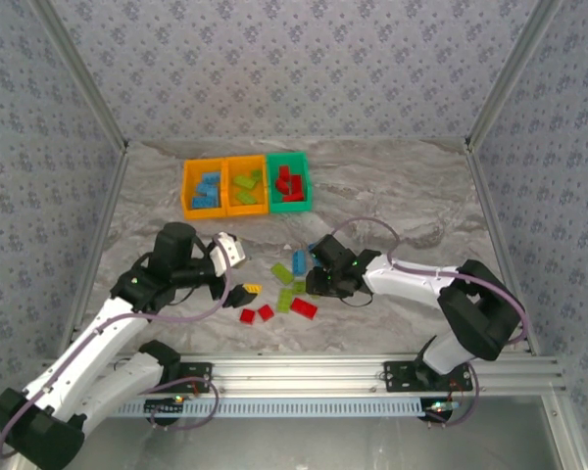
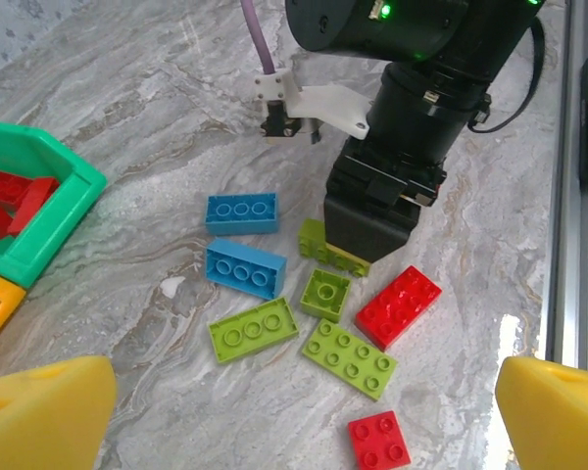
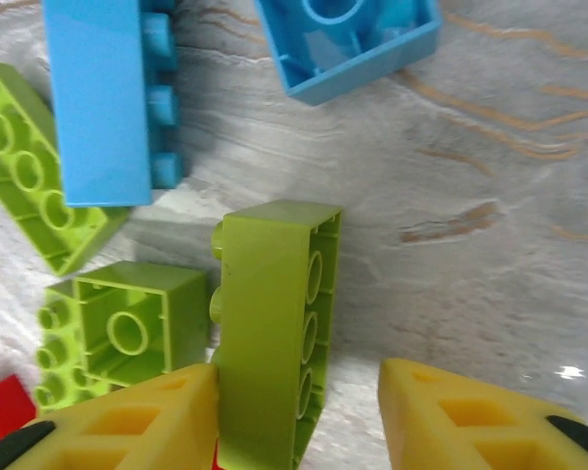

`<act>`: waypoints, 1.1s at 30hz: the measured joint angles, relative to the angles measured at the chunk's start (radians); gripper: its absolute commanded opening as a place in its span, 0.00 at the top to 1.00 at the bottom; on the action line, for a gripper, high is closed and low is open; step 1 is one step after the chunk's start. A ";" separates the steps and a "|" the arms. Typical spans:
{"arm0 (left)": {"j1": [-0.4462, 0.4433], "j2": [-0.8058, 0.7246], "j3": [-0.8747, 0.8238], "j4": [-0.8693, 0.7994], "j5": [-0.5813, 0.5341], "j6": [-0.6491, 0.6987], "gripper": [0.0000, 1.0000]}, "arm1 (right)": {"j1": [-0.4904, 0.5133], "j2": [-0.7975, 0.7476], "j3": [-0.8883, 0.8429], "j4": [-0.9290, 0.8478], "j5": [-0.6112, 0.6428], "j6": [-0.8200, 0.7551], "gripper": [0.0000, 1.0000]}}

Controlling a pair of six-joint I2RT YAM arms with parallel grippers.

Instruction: Sort the legos into containers by color

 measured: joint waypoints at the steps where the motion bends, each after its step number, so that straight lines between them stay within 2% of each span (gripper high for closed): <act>1: 0.001 -0.003 -0.006 0.008 -0.001 0.000 0.01 | 0.005 0.010 0.015 -0.018 0.010 -0.009 0.50; 5: 0.011 -0.016 -0.019 0.035 -0.004 0.000 0.01 | 0.016 0.076 0.063 -0.056 0.042 -0.039 0.58; 9: 0.013 -0.036 -0.043 0.058 -0.011 0.000 0.01 | 0.018 0.100 0.089 -0.072 0.052 -0.062 0.75; 13: 0.014 -0.055 -0.071 0.077 -0.018 0.004 0.01 | 0.038 0.093 0.114 -0.115 0.088 -0.083 0.84; 18: 0.020 -0.093 -0.092 0.101 -0.029 0.014 0.01 | 0.113 0.008 0.212 -0.218 0.183 -0.144 0.84; 22: 0.032 -0.137 -0.101 0.162 -0.129 -0.010 0.01 | 0.141 -0.044 0.376 -0.238 0.231 -0.230 0.82; 24: 0.071 -0.162 -0.109 0.204 -0.177 -0.039 0.01 | 0.124 -0.029 0.462 -0.214 0.234 -0.275 0.82; 28: 0.153 -0.178 -0.116 0.251 -0.253 -0.098 0.01 | 0.052 0.111 0.671 -0.146 0.226 -0.378 0.82; 33: 0.157 -0.176 -0.117 0.267 -0.342 -0.153 0.01 | -0.016 0.410 0.947 -0.079 0.203 -0.494 0.82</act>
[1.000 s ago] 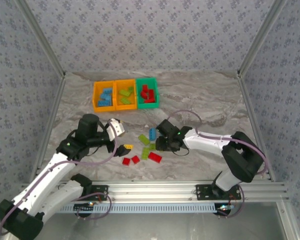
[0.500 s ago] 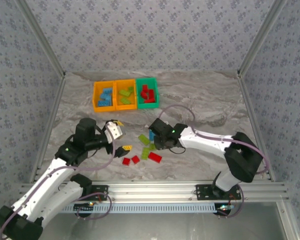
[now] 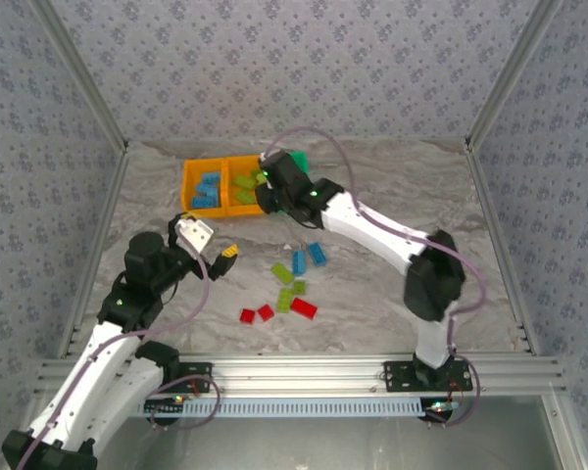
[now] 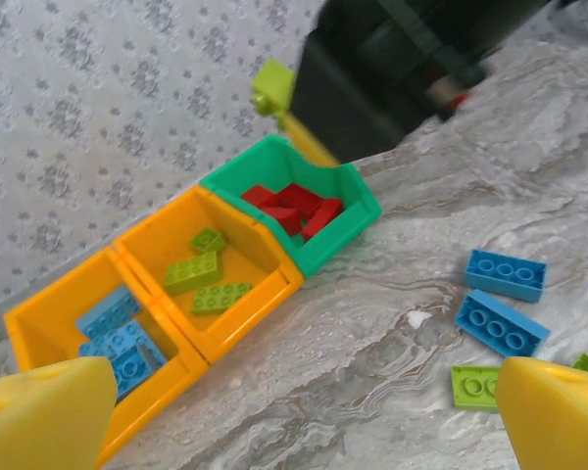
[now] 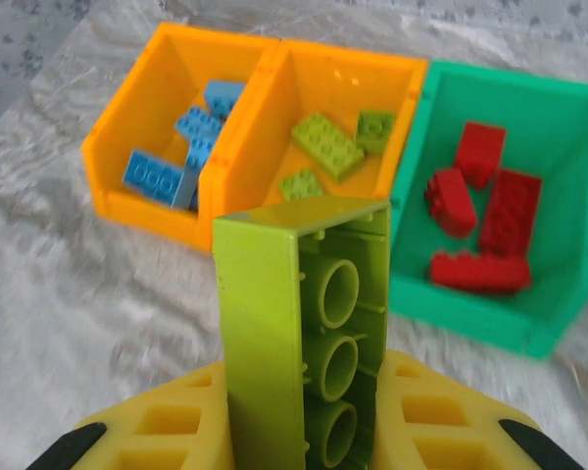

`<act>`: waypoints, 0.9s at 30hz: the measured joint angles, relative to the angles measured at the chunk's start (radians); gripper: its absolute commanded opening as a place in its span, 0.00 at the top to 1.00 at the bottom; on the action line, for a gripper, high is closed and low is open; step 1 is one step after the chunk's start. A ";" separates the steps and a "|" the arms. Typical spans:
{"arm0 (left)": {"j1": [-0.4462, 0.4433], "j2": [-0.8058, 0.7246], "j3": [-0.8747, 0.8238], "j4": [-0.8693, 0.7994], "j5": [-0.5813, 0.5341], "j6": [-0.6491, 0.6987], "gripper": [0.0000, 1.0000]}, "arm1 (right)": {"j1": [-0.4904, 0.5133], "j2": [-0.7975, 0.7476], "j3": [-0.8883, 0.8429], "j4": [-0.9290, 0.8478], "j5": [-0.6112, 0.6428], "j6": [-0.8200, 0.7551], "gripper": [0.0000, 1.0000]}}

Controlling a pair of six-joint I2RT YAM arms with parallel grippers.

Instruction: Sort the legos into containers by color

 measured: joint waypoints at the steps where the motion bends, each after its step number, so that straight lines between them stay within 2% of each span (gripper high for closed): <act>1: 0.000 0.001 -0.002 0.003 -0.026 -0.020 0.01 | -0.010 0.072 0.067 0.002 -0.005 -0.021 0.82; 4: 0.000 0.007 -0.002 0.012 -0.087 -0.070 0.01 | -0.027 0.269 0.281 -0.021 -0.014 -0.069 0.82; 6: 0.000 0.023 -0.002 0.012 -0.115 -0.098 0.01 | -0.034 0.384 0.417 -0.038 -0.014 -0.099 0.78; 7: 0.000 0.033 0.000 0.011 -0.126 -0.114 0.01 | -0.037 0.438 0.484 -0.055 -0.014 -0.113 0.73; 9: 0.000 0.057 0.010 0.008 -0.142 -0.138 0.01 | -0.041 0.522 0.599 -0.090 -0.014 -0.130 0.50; 10: 0.000 0.071 0.015 0.007 -0.150 -0.149 0.01 | -0.043 0.560 0.658 -0.112 -0.016 -0.141 0.44; 15: 0.000 0.083 0.024 -0.004 -0.165 -0.175 0.01 | -0.045 0.613 0.776 -0.201 -0.019 -0.161 0.44; 21: 0.003 0.090 0.039 -0.023 -0.212 -0.218 0.04 | -0.043 0.521 0.754 -0.298 -0.042 -0.184 0.47; 24: 0.030 0.123 0.086 -0.062 -0.263 -0.275 0.02 | -0.039 0.337 0.568 -0.325 -0.099 -0.187 0.45; 27: 0.051 0.183 0.158 -0.124 -0.309 -0.365 0.02 | -0.025 0.040 0.244 -0.304 -0.159 -0.186 0.41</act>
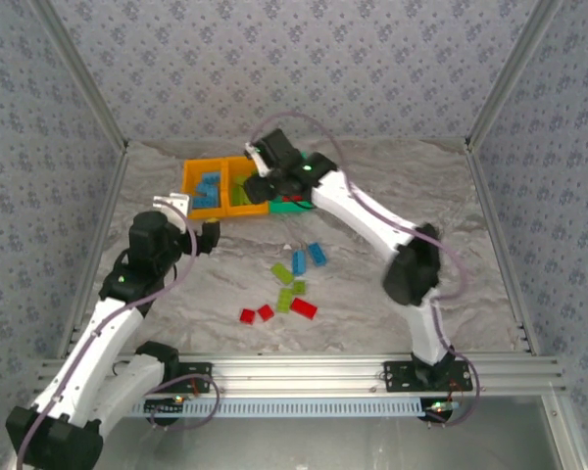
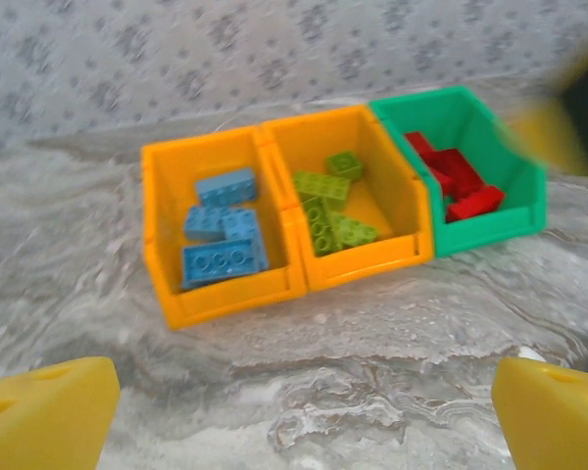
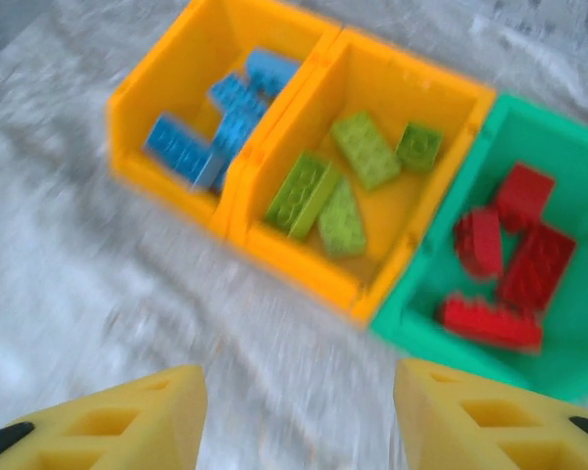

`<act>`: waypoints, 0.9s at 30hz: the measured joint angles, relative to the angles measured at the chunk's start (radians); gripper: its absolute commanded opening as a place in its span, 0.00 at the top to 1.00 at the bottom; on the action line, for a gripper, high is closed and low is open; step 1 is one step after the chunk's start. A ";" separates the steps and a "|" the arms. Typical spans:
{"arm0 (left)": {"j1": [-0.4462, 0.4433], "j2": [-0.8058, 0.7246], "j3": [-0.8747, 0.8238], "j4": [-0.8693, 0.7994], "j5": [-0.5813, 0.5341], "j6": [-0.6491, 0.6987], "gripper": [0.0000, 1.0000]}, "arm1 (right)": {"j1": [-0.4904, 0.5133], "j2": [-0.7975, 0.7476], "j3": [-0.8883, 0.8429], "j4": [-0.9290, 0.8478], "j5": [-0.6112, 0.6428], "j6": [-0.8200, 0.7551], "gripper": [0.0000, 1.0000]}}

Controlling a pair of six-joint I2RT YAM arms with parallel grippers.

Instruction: Sort the legos into containers by color

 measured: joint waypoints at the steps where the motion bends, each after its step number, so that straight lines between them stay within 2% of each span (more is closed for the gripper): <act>1: 0.002 0.024 0.031 -0.030 0.000 -0.042 0.02 | 0.010 -0.115 -0.116 0.009 -0.016 0.003 0.40; 7: -0.008 0.024 0.101 -0.188 0.034 -0.372 0.07 | 0.130 -0.686 -0.646 0.039 -0.040 0.045 0.23; 9: -0.029 -0.007 0.100 -0.258 0.035 -0.493 0.08 | 0.182 -0.813 -0.782 0.027 -0.033 0.080 0.19; 11: -0.090 -0.036 0.095 -0.329 0.032 -0.608 0.08 | 0.214 -0.903 -0.892 -0.004 -0.008 0.125 0.14; 15: -0.294 -0.051 0.049 -0.422 0.031 -0.792 0.10 | 0.227 -0.987 -1.019 -0.048 0.062 0.203 0.00; 19: -0.529 -0.028 -0.055 -0.440 0.032 -0.895 0.16 | 0.223 -1.035 -1.088 -0.046 0.132 0.245 0.00; 22: -0.680 0.020 -0.154 -0.407 0.034 -0.901 0.17 | 0.204 -1.033 -1.102 -0.024 0.156 0.248 0.00; 24: -0.737 0.052 -0.208 -0.390 0.032 -0.888 0.18 | 0.192 -1.023 -1.102 -0.013 0.171 0.248 0.00; 27: -0.767 0.126 -0.243 -0.347 0.013 -0.842 0.21 | 0.188 -1.013 -1.104 0.003 0.192 0.257 0.00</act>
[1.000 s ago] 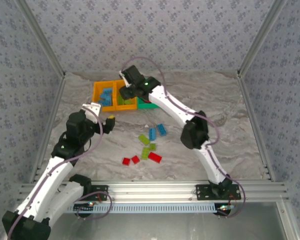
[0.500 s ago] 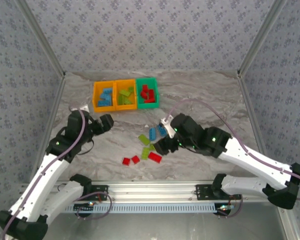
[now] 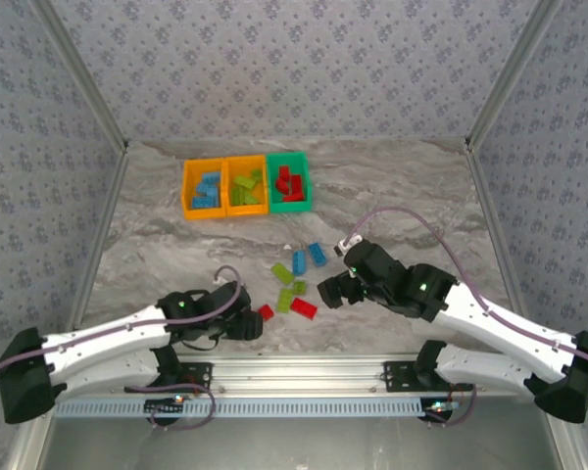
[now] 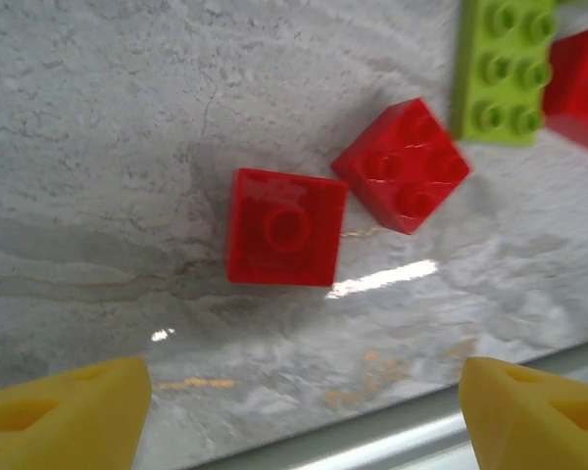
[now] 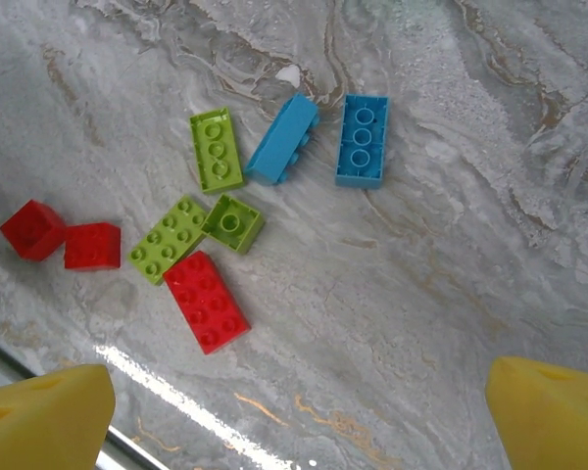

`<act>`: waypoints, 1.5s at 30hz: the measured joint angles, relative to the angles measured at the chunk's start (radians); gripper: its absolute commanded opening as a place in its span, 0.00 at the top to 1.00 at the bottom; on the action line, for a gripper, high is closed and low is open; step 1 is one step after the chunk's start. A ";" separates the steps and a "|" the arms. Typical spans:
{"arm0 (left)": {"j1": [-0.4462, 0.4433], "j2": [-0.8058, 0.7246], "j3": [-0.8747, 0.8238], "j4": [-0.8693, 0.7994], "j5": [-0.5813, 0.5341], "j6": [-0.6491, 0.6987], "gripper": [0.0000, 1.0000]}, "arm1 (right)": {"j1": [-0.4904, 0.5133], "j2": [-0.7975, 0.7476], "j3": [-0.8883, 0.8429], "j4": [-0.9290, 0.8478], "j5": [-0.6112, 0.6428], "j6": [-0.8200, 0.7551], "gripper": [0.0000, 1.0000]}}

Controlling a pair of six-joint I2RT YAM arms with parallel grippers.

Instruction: Sort the legos into containers by color

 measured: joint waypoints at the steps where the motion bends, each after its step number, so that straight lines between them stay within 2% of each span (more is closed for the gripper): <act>1: -0.003 0.031 0.000 0.017 -0.014 0.023 0.24 | 0.000 0.002 -0.001 0.003 0.011 0.006 0.00; 6: -0.006 0.156 0.000 0.112 -0.082 0.125 0.40 | -0.006 0.001 -0.003 0.003 0.064 0.043 0.00; 8: -0.005 0.188 0.000 0.142 -0.094 0.149 0.44 | -0.008 -0.002 -0.005 0.003 0.079 0.056 0.00; 17: -0.006 0.242 -0.014 0.241 -0.105 0.166 0.63 | -0.008 -0.027 -0.016 0.006 0.079 0.088 0.00; 25: -0.006 0.253 -0.022 0.272 -0.140 0.161 0.64 | -0.009 -0.023 -0.038 0.046 -0.134 0.053 0.00; 28: -0.006 0.269 -0.015 0.283 -0.150 0.162 0.64 | -0.009 -0.020 -0.039 0.057 -0.177 0.048 0.00; 32: -0.006 0.319 0.019 0.283 -0.158 0.170 0.66 | -0.009 -0.018 -0.040 0.079 -0.204 0.047 0.00; 35: -0.006 0.365 0.058 0.276 -0.164 0.185 0.78 | -0.009 -0.016 -0.040 0.090 -0.210 0.047 0.00; 40: -0.002 0.372 0.098 0.201 -0.167 0.208 0.79 | -0.009 -0.016 -0.039 0.090 -0.210 0.051 0.00; 43: 0.040 0.324 0.152 0.129 -0.167 0.234 0.79 | -0.009 -0.016 -0.039 0.094 -0.213 0.061 0.00; 45: 0.102 0.278 0.219 0.116 -0.168 0.261 0.79 | -0.009 -0.016 -0.038 0.102 -0.217 0.066 0.00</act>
